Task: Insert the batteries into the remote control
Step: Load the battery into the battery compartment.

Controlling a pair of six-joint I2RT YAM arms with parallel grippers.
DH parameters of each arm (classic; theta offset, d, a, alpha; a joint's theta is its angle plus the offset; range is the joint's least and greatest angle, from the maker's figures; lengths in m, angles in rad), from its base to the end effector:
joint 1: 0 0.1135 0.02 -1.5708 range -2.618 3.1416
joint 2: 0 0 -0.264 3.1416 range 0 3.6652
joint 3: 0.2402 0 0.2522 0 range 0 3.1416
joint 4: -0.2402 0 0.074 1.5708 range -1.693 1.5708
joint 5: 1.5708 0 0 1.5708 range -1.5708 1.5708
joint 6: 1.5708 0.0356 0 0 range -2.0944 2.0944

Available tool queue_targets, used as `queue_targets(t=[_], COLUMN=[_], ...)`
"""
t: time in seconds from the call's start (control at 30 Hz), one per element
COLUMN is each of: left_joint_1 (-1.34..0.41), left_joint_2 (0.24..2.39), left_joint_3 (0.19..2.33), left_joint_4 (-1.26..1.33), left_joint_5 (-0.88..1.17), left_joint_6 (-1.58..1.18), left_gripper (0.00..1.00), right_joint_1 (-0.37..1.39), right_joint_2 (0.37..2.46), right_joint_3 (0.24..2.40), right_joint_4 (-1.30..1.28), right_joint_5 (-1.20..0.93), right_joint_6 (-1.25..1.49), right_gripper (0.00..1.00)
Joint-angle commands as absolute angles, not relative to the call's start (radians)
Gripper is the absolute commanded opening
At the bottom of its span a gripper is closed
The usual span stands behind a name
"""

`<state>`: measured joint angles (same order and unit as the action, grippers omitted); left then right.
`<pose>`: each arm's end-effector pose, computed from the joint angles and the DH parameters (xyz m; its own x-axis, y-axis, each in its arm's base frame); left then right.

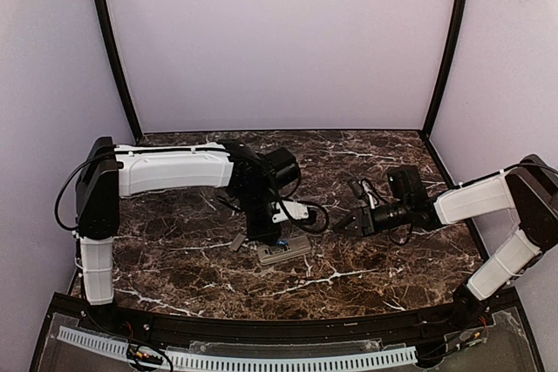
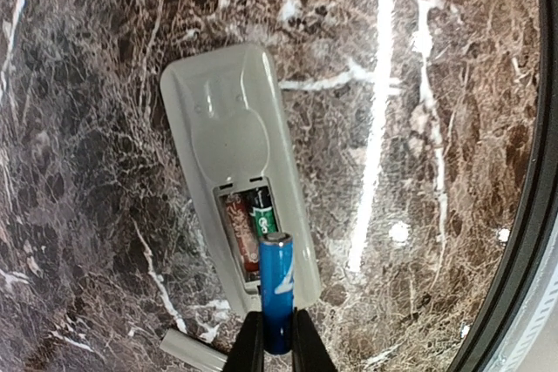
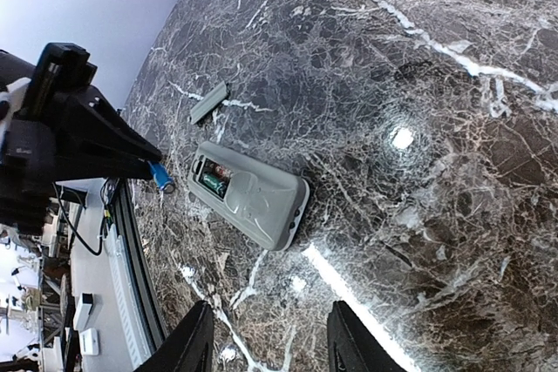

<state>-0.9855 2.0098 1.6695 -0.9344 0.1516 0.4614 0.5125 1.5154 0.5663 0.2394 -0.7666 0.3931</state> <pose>0.2248 -0.3489 0.2228 -0.0955 0.9407 -0.3256 0.9949 0.1012 0.0006 0.2253 0.1551 0.1480 -0.8355 -0.1535 -0.5276 -0.5323 0.4639 0.7081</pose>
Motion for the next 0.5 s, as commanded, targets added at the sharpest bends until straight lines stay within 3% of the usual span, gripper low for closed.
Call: queue_targets(t=[0.0, 0.47], left_joint_1=[-0.986, -0.966], left_joint_2=[2.04, 2.123], left_joint_3=[1.7, 1.747], left_joint_4=[-1.023, -1.033], left_joint_5=[0.059, 0.048], left_joint_6=[0.419, 0.4], left_gripper=[0.0, 0.03], right_joint_1=[0.511, 0.511], right_joint_2=[1.524, 1.531], right_joint_3=[0.549, 0.542], right_joint_4=[0.262, 0.272], right_joint_5=[-0.768, -0.77], right_joint_6=[0.384, 0.392], right_gripper=[0.43, 0.43])
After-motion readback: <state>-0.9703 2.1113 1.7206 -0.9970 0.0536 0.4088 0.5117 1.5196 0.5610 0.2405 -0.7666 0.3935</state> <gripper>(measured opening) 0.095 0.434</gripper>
